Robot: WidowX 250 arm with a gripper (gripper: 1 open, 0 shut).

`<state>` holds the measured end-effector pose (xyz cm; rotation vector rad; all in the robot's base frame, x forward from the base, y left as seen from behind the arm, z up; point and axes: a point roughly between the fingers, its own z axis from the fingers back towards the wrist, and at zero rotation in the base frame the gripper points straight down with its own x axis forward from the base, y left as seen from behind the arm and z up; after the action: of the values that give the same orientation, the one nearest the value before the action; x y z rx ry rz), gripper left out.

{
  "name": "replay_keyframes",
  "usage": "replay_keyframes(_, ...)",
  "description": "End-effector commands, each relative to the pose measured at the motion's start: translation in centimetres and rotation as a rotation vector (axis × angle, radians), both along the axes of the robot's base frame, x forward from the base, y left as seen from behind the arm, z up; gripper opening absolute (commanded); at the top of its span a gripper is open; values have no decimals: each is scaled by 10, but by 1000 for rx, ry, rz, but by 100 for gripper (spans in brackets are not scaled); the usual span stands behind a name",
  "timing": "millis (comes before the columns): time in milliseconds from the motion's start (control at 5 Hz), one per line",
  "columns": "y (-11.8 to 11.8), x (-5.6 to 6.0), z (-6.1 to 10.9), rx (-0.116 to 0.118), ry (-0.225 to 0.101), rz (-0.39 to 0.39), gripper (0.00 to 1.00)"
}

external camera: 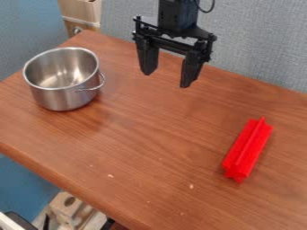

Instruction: Put the red object in the metal pot

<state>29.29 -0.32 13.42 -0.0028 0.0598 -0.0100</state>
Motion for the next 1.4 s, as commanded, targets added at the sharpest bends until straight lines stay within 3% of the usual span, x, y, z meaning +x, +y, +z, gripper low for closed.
replay_keyframes(0,-1,-1,-5,-1,14,0,100)
replay_keyframes(200,-16,-2,-11,-2,18,-32,100)
replay_keyframes(400,-47,-3,-16,6,9,-85,100)
replay_keyframes(800,-105,-2,-36,51,-20,-159,100)
replay_keyframes(1200,-134,-1,-56,101,-63,-177,100)
